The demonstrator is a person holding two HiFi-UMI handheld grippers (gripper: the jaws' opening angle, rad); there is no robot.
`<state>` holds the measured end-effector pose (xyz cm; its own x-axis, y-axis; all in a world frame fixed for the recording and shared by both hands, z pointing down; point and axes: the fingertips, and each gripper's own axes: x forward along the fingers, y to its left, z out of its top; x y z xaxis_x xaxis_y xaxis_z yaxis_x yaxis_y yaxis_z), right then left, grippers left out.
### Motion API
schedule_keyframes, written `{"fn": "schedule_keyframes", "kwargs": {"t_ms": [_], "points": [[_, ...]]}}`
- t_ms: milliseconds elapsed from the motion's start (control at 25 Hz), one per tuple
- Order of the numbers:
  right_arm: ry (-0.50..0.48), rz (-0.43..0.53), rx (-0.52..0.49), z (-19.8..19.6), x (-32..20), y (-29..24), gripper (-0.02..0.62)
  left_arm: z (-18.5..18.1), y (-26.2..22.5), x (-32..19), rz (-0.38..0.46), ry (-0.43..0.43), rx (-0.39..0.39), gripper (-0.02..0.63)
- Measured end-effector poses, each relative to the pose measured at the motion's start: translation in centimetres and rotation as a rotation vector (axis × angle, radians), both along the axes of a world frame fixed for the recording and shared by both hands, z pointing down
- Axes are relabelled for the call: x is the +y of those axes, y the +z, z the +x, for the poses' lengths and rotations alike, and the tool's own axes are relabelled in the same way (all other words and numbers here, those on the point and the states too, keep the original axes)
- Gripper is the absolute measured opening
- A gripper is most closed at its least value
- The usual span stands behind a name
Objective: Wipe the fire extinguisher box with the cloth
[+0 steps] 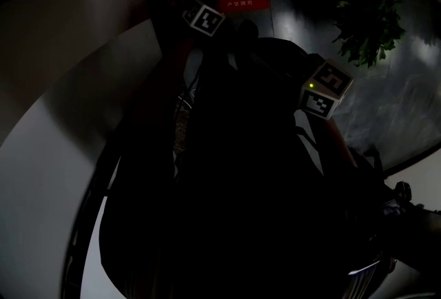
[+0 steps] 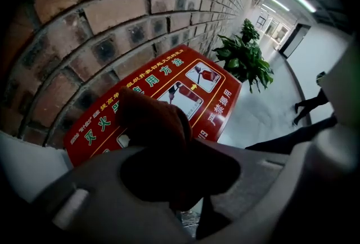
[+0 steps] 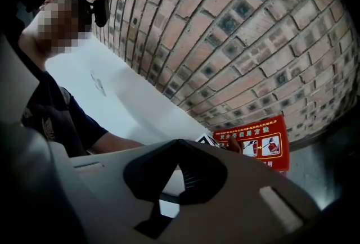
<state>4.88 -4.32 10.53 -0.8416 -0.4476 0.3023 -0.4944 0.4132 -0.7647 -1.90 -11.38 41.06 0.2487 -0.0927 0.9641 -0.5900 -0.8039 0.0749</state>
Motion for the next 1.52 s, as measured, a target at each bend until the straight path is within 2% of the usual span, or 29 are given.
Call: {"fn": "schedule_keyframes", "kwargs": {"t_ms": [160, 400, 560, 840, 1000, 1120, 1240, 1520], "points": [[0.020, -0.002, 0.007, 1.4, 0.3, -0.1, 0.000, 2.7, 0.0, 0.7, -0.035, 0.003, 0.025, 0.100], [0.052, -0.004, 0.013, 3.7, 0.5, 0.3, 0.000, 5.9, 0.1, 0.5, -0.020, -0.021, 0.042, 0.100], [0.070, 0.001, 0.024, 4.8, 0.4, 0.5, 0.000, 8.6, 0.1, 0.7, -0.043, 0.021, 0.062, 0.100], [0.134, -0.002, 0.120, 8.6, 0.2, 1.4, 0.000, 13.5, -0.3, 1.3, -0.050, 0.116, 0.066, 0.100], [0.173, -0.010, 0.130, 10.3, 0.3, 1.7, 0.000, 14.2, 0.0, 1.5, -0.053, 0.131, 0.021, 0.100], [0.189, -0.018, 0.132, 11.1, 0.5, 1.8, 0.000, 15.4, 0.3, 2.0, -0.066, 0.150, 0.032, 0.100], [0.177, -0.011, 0.126, 11.0, 0.7, 1.6, 0.000, 16.3, 0.0, 1.8, -0.044, 0.172, 0.026, 0.100], [0.162, -0.009, 0.119, 11.1, 1.8, 1.5, 0.000, 17.3, 0.2, 2.1, -0.029, 0.161, 0.026, 0.100]]}}
